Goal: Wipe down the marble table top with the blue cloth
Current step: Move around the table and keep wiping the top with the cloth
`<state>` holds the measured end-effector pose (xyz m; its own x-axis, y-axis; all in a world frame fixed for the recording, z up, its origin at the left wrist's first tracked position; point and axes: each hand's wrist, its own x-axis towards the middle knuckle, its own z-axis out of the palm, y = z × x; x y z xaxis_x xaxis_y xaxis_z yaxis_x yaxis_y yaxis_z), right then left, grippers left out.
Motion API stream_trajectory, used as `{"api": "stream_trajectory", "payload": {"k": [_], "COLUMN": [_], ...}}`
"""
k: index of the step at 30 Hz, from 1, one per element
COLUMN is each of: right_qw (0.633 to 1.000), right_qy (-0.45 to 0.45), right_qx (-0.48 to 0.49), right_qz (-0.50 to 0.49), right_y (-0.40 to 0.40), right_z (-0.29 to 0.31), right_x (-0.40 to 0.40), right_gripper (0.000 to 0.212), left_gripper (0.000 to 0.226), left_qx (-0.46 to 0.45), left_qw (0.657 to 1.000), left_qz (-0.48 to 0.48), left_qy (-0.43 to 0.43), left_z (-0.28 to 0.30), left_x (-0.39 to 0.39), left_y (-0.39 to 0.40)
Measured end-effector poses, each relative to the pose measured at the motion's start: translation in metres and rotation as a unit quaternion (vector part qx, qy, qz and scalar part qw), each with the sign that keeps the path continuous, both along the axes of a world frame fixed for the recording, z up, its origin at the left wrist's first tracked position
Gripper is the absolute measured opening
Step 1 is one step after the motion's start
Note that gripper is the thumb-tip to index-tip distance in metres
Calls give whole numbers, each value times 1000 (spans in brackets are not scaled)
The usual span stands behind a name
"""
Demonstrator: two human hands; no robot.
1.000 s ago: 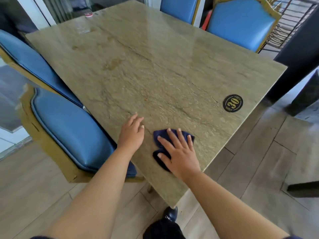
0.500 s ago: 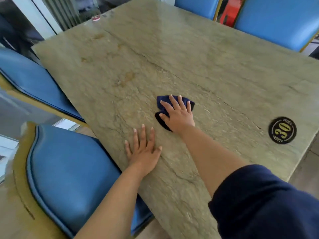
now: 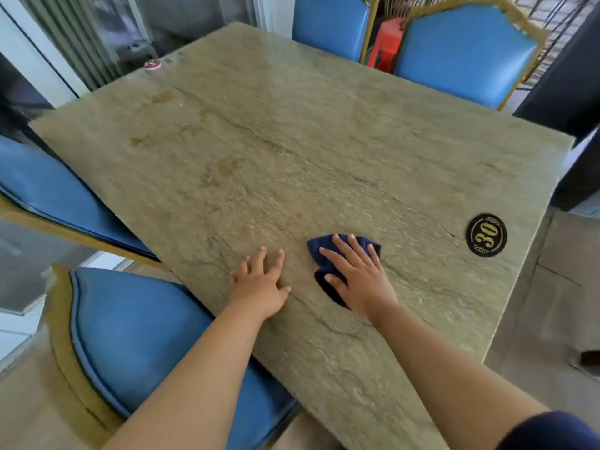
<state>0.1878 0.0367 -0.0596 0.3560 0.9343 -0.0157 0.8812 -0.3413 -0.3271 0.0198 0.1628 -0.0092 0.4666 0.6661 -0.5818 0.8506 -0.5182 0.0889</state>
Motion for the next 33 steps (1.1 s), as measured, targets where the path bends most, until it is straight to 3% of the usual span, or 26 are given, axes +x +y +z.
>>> {"api": "stream_trajectory", "payload": {"k": [4, 6, 11, 14, 17, 19, 21, 24, 26, 30, 32, 33], "right_qw": [955, 936, 971, 988, 982, 949, 891, 825, 843, 966, 977, 971], "right_qy": [6, 16, -7, -27, -60, -37, -6, 17, 20, -6, -22, -26], "right_qx": [-7, -22, 11, -3, -8, -10, -16, -16, -16, -20, -13, -14], "right_qz": [-296, -352, -238, -149, -181, -313, -453, -565, -538, -258, -210, -236], "right_y": [-16, -6, 23, 11, -29, -62, -79, -59, -37, -27, -32, -32], "right_z": [4, 6, 0, -2, -5, -4, -2, 3, 3, 1, -2, -2], "right_x": [-17, -51, -143, -155, -152, -156, -167, -184, -195, -197, -180, -171], "right_gripper": [55, 57, 60, 63, 57, 57, 61, 69, 69, 68, 68, 67], "left_gripper": [96, 112, 86, 82, 86, 91, 95, 96, 96, 94, 85, 80], "left_qx": [6, 14, -15, -17, -20, -15, -9, 8, 14, 31, 37, 37], "left_qw": [999, 996, 996, 997, 997, 997, 997, 997, 997, 997, 996, 996], "left_qz": [-45, -82, -93, -81, -66, -74, -80, -72, -69, -67, -47, -37], "left_qy": [17, 29, 13, -12, -21, -13, -6, -6, -9, -35, -64, -75], "left_z": [4, 6, 2, -7, -11, -15, -17, -18, -16, -8, -3, 0], "left_x": [2, 4, 11, 11, 13, 15, 16, 18, 18, 16, 15, 14], "left_y": [21, 39, 61, 54, 51, 52, 51, 48, 47, 51, 54, 56]}}
